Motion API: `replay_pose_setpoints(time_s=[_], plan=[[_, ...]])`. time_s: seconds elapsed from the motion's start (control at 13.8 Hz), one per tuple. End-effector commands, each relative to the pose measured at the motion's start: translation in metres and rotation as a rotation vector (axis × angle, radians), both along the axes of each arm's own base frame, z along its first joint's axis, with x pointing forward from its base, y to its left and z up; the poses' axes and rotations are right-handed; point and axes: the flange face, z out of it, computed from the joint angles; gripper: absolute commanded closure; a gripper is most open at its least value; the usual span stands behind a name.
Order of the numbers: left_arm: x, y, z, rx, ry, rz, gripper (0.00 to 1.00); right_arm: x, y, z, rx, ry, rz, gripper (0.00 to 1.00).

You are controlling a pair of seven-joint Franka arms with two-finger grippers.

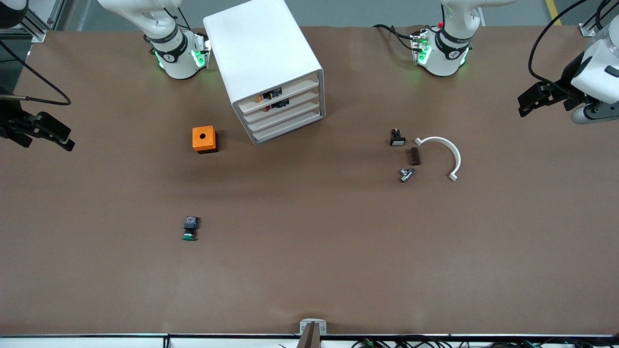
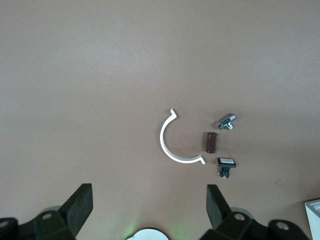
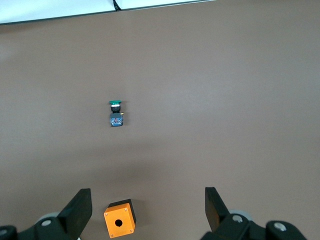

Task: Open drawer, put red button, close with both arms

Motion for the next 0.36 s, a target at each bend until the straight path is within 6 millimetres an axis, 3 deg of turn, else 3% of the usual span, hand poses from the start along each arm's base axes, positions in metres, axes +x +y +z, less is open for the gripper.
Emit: replay_pose_setpoints(time_s=[0.0,0.29], plan=[[0.0005,0.0061,0.0094,-0.013,-0.015,-0.006,0.0,-0.003,-0.0016,0.0019,-0.016,-0.009,-0.013,0.0],[0.0025,0.0059,0.0105,-0.009,-0.019,-0.001,0.0,-0.0028,-0.0025,0.0021,-0.016,-0.01,-0.014,0.0]])
